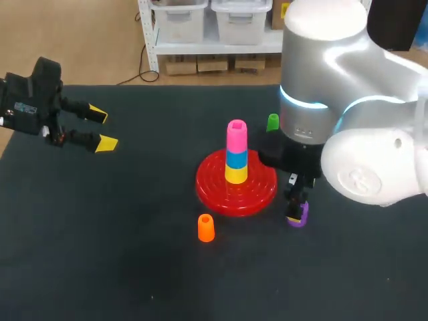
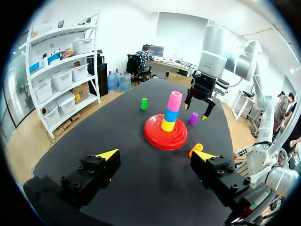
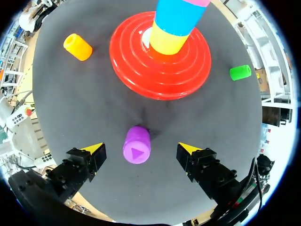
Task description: Pick up and stack the cylinders on the red base in this order: pink,purple,orange,green
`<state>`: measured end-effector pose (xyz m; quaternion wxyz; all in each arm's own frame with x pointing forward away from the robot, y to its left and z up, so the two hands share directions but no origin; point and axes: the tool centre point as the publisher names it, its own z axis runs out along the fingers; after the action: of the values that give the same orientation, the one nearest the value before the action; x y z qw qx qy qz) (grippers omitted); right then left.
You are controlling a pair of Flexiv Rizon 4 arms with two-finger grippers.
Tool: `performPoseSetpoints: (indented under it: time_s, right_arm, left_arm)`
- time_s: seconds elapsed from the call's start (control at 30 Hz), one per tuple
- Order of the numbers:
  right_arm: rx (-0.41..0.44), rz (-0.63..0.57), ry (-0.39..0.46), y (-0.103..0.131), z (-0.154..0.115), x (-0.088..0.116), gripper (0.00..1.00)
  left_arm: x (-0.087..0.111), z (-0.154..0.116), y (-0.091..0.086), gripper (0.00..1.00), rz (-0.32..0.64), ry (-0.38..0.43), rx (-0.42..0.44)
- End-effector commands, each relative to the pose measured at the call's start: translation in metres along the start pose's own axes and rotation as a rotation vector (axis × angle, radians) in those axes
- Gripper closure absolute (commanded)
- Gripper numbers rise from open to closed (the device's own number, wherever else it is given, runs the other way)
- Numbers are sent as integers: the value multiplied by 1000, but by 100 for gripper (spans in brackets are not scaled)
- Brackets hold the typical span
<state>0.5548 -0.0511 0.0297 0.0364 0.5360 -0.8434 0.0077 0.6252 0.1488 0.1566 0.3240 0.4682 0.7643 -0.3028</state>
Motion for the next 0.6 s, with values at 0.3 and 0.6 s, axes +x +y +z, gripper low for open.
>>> performPoseSetpoints:
  time_s: [0.3, 0.6]
  right_arm:
    - [-10, 5, 3, -2, 3, -2, 24]
    - [-10, 7, 2, -1, 6, 1, 38]
  left_arm:
    - [2, 0, 0, 0, 3, -6, -1]
    - [2, 0, 0, 0, 3, -6, -1]
